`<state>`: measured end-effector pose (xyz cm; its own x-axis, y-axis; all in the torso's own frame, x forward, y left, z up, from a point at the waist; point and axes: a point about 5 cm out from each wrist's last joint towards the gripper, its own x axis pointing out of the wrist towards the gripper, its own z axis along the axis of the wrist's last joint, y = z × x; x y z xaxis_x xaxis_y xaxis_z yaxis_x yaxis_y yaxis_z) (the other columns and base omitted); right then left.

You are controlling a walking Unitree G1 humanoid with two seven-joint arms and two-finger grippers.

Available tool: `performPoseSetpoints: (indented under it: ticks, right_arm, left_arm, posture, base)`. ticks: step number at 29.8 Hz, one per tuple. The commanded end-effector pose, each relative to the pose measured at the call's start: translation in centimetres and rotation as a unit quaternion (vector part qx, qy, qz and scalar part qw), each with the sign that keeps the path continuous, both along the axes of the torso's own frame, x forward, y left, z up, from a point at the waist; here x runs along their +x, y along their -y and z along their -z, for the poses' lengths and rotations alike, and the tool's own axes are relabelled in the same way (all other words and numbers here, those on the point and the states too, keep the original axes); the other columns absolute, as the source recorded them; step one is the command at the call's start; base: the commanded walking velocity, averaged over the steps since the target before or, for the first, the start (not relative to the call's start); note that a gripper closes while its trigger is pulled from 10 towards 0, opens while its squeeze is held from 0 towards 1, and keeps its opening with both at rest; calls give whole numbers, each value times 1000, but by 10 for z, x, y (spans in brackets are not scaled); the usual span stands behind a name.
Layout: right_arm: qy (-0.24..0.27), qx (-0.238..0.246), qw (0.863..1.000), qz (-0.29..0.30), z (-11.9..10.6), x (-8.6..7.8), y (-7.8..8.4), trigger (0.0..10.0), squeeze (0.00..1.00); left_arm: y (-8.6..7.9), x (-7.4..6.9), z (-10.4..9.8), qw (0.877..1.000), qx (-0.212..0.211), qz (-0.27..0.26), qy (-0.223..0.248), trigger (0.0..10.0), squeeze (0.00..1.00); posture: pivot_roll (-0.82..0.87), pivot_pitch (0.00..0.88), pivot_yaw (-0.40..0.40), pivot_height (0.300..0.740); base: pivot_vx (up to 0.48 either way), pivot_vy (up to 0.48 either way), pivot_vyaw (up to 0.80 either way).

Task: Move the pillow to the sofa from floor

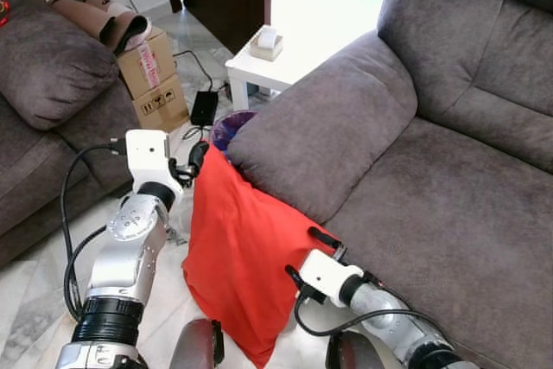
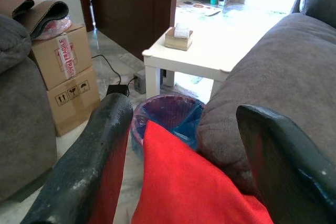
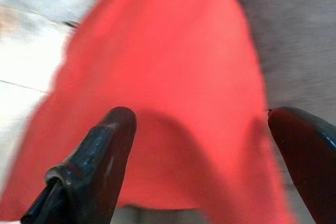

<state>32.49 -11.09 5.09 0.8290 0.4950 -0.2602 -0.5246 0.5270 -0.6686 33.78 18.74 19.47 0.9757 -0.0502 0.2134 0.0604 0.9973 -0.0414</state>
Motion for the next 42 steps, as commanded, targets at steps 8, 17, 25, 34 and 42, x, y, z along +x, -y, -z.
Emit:
performPoseSetpoints:
  ticks: [8,17,25,34,42]
  right_arm:
    - [14,-67,998,-3,1,5,-3,10000,0]
    - [1,-87,996,-10,2,6,1,10000,0]
    - [36,-141,989,15,-5,15,14,10000,0]
    - [49,-175,982,56,-14,25,28,10000,0]
    - [46,-195,978,64,-13,27,22,1059,0]
  left_arm:
    - [3,-13,2,1000,20,13,-7,10000,0]
    - [-2,-22,6,999,20,10,-23,10000,0]
    - [-2,-25,7,999,23,8,-29,10000,0]
    - [-3,-28,10,999,27,6,-38,10000,0]
    - [-1,-30,8,999,29,7,-39,10000,0]
  posture:
    - [187,287,11,607]
    - [187,305,10,607]
    - [190,318,8,607]
    - [182,317,8,607]
    - [199,315,5,607]
  base:
    - [0,0,0]
    - [0,0,0]
    - [0,0,0]
    - [0,0,0]
    - [0,0,0]
